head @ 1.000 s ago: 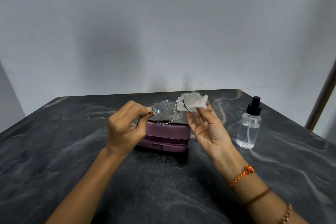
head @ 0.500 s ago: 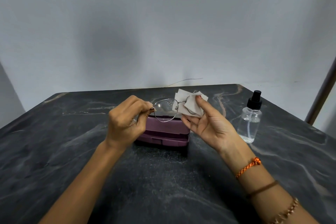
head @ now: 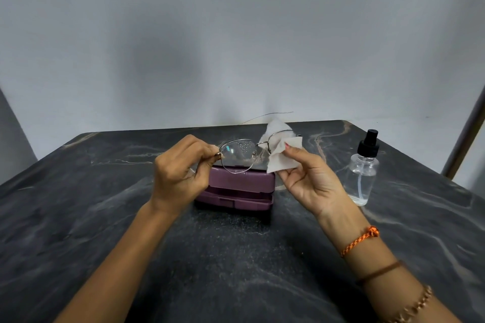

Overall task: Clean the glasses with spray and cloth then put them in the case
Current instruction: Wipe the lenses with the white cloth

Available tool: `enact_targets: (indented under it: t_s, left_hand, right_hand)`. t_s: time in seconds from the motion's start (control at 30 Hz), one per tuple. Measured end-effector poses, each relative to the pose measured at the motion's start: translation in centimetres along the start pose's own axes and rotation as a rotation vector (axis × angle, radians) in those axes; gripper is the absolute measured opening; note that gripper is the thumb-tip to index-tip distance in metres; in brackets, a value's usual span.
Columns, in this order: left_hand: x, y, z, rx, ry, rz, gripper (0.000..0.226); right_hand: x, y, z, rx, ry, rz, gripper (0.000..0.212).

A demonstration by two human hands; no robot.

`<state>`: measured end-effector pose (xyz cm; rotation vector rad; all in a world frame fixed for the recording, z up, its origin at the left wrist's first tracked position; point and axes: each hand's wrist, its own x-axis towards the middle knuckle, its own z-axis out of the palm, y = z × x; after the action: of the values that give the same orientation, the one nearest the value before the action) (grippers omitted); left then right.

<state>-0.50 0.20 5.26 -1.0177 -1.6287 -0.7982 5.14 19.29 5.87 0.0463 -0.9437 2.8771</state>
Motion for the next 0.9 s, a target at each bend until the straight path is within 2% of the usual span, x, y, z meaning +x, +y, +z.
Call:
enact_targets:
  t_s: [0.23, 0.4, 0.57, 0.7, 0.83, 0.9]
  left_hand:
    - [0.0, -0.1, 0.0, -0.013, -0.022, 0.0, 0.008]
    - [0.3, 0.2, 0.0, -0.06, -0.07, -0.001, 0.007]
    - [0.9, 0.6, 0.0, -0.218, -0.023, -0.1, 0.007]
    - [1.1, 0.8, -0.3, -0.298, -0.056, -0.199, 0.017]
    - [1.4, 0.9, -0.3, -0.326, -0.11, -0.243, 0.019]
    - [1.5, 0.9, -0.3, -0.416, -0.168, -0.311, 0.019]
  right_hand:
    - [0.1, 0.1, -0.1, -0.087, 0.05, 0.002, 0.015]
    - [0.2, 0.1, -0.4, -0.105, 0.083, -0.023, 0.022]
    - [0.2, 0.0, -0.2, -0.152, 0.049, -0.088, 0.017]
    - [-0.1, 0.1, 0.4, -0.15, 0.006, -0.179, 0.021]
    - [0.0, 0.5, 0.3, -0.13, 0.091, -0.211, 0.039]
    - [0.0, 0.2, 0.3, -0.081, 0.11, -0.22, 0.028]
